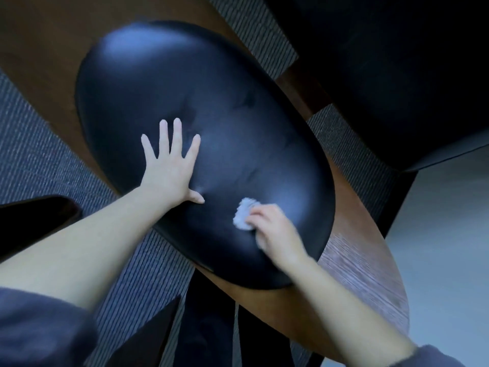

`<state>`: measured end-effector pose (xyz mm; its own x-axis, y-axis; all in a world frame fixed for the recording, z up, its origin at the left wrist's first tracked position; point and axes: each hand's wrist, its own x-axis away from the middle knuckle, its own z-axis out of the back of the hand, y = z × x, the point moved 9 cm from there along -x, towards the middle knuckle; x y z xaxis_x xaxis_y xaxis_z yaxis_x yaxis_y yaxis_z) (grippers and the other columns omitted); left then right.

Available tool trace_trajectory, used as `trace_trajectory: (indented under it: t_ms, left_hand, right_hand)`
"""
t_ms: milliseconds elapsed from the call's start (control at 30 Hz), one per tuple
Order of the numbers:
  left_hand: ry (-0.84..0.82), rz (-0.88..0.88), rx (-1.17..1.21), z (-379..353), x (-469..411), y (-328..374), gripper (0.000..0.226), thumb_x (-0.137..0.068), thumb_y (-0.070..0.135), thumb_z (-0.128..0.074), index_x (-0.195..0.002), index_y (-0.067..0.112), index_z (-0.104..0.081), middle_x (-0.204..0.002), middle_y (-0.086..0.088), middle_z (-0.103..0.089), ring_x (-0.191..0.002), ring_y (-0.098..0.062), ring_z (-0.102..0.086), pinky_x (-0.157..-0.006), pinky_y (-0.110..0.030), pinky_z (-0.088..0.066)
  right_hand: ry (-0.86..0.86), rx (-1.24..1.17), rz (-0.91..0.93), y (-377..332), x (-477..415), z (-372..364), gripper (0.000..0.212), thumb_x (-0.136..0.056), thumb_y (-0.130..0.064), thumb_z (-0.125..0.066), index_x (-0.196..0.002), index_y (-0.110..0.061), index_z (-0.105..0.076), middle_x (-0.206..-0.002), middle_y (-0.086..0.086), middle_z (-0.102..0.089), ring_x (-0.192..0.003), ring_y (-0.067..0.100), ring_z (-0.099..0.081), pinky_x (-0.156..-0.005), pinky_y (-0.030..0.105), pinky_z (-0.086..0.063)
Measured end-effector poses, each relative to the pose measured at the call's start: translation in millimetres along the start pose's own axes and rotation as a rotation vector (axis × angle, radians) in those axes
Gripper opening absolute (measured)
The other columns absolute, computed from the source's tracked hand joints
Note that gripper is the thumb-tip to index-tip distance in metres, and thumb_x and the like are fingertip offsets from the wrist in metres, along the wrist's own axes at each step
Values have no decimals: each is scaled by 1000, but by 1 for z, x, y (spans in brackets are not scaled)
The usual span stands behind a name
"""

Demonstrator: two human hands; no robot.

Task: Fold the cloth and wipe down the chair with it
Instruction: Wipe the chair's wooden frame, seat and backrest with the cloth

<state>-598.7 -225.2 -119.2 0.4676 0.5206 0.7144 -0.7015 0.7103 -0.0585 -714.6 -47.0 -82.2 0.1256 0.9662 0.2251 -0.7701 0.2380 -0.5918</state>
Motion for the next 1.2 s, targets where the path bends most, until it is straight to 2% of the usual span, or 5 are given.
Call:
trace_trajectory:
  t_ms: [167,433,600,833,1200]
  left_hand:
    - [73,-61,-1,-5,7,-5,128,-67,83,-58,-156,20,10,-158,-20,28,-146,-42,22,-117,-63,-1]
    - [133,-78,-27,-14,23,-15,125,-68,77,-65,-157,21,1,-160,-17,22,-147,-40,18,-117,-61,-3]
    - [179,-58,-1,-18,34,-18,121,-69,75,-65,-158,19,-4,-162,-17,16,-149,-39,13,-117,-60,-6]
    - [185,-57,54,-19,44,-19,90,-90,64,-48,-157,20,-8,-163,-14,13,-150,-36,12,-119,-58,-6]
    - [247,-23,39,-23,48,-47,98,-85,58,-61,-157,14,-12,-163,-20,9,-150,-38,5,-118,-55,-14]
  right_hand:
    - [324,13,-734,98,-47,43,39,-77,12,-46,-100,-8,-71,-113,8,-60,-105,32,-51,-78,15,-26]
    - [-16,-38,98,-30,-22,-19,30,-76,-2,-40,-84,-8,-69,-98,3,-66,-88,28,-56,-81,27,-44]
    - [242,-12,-552,70,-66,24,31,-72,10,-44,-82,-7,-68,-98,7,-63,-91,32,-52,-73,33,-41]
    - [-216,-20,204,-35,-2,-29,30,-82,-7,-35,-87,-10,-64,-101,2,-62,-93,26,-50,-76,36,-48]
    - [-197,-84,157,-91,-35,-65,25,-80,-6,-37,-84,-7,-62,-100,5,-60,-90,27,-47,-73,35,-47]
